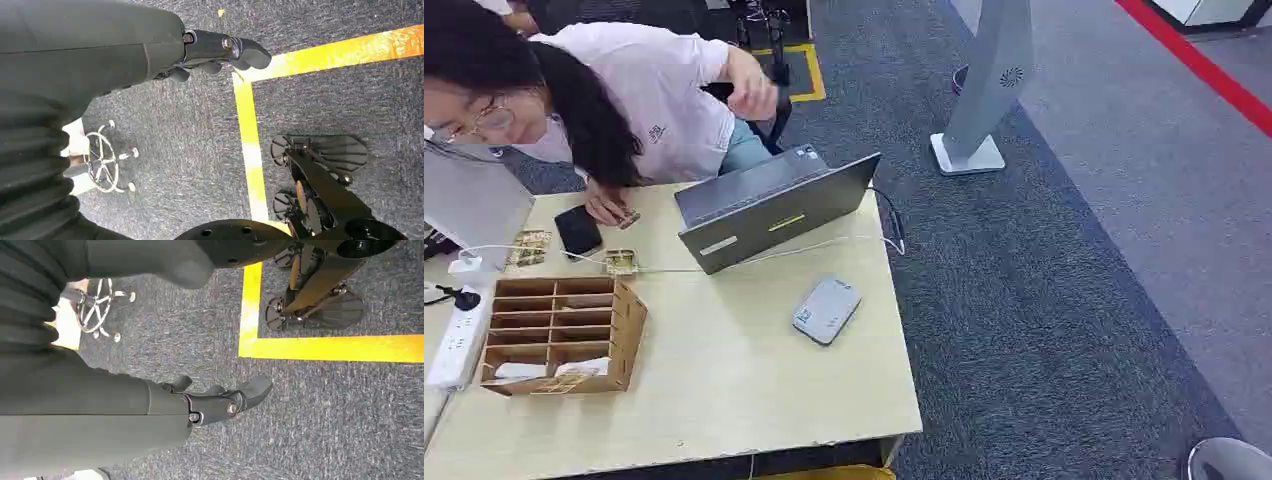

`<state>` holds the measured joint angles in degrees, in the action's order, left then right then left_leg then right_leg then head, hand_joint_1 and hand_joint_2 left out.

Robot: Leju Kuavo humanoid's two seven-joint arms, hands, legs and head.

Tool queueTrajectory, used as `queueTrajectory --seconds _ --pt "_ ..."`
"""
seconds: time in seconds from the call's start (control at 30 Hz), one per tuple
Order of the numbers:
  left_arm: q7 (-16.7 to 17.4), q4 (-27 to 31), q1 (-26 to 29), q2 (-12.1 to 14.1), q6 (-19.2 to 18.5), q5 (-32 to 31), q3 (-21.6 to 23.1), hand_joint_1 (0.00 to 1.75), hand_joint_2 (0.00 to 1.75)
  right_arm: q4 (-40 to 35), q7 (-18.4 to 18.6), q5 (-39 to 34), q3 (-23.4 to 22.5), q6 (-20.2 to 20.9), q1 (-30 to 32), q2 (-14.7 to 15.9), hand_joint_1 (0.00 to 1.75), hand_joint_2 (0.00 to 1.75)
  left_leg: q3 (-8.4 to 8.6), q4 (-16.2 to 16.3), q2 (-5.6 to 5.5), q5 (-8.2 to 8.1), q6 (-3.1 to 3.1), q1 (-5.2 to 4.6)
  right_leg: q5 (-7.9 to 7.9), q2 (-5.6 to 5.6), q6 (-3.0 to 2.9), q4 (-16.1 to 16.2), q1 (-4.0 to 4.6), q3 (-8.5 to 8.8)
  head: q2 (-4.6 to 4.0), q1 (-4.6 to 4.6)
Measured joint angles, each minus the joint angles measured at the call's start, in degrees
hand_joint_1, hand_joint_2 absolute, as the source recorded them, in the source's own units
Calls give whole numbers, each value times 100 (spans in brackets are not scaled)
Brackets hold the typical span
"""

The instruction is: Pass the card to the sensor for recognition and then transmit it.

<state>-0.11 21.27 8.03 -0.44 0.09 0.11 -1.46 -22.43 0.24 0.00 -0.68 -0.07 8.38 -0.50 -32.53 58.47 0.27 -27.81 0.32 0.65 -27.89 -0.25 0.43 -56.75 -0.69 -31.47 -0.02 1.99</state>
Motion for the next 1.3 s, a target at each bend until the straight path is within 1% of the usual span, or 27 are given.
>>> queueTrajectory --seconds 0.23,0.27,0.3,0.43,0.57,0.77,0.8,1.03,1.07,1.17,1.3 --pt "0 0 0 0 0 0 0 0 0 0 0 0 0 0 0 0 0 0 0 0 0 0 0 0 0 0 0 0 0 0 0 0" --pt "0 0 0 0 0 0 0 0 0 0 -2 0 0 0 0 0 0 175 0 0 0 0 0 0 0 0 0 0 0 0 0 0" --pt "0 0 0 0 0 0 0 0 175 0 0 0 0 0 0 0 0 175 0 0 0 0 0 0 0 0 0 0 0 0 0 0" --pt "-48 0 -19 7 -18 13 -86 0 175 4 -72 42 -35 -26 -33 0 0 175 -3 0 0 0 0 0 0 0 0 0 0 -2 0 0" --pt "-293 0 -100 7 -105 116 -582 0 175 42 -324 241 -243 -177 -168 -2 0 175 -3 0 0 1 0 0 0 0 0 0 0 -2 0 0" --pt "-649 -13 -240 -7 -269 271 -1480 0 175 142 -719 553 -630 -422 -386 -46 0 175 -2 0 0 1 0 0 1 -1 0 -1 0 -2 0 0" --pt "-704 -18 -265 -11 -297 297 -1638 0 0 162 -783 608 -700 -455 -420 -59 0 0 -2 0 0 1 0 0 1 0 0 -1 0 -2 0 2" --pt "-1122 -142 -466 -59 -448 444 -2774 0 0 328 -1272 984 -1207 -691 -693 -186 0 0 -6 0 0 1 0 1 0 -1 0 -1 0 -6 0 2" --pt "-1185 -160 -493 -70 -481 461 -2936 0 175 352 -1347 1043 -1283 -730 -729 -201 0 0 -6 0 -1 1 0 0 0 -1 0 -1 0 -6 0 0" --pt "-1390 -216 -568 -98 -549 520 -3417 0 175 426 -1554 1213 -1495 -837 -833 -249 0 0 -5 0 0 1 0 0 0 -1 0 -1 0 -6 0 0" --pt "-1791 -262 -650 -129 -680 540 -3989 0 175 538 -1733 1432 -1784 -1028 -931 -297 0 0 -5 0 0 1 0 0 0 -1 0 -1 0 -6 0 2"
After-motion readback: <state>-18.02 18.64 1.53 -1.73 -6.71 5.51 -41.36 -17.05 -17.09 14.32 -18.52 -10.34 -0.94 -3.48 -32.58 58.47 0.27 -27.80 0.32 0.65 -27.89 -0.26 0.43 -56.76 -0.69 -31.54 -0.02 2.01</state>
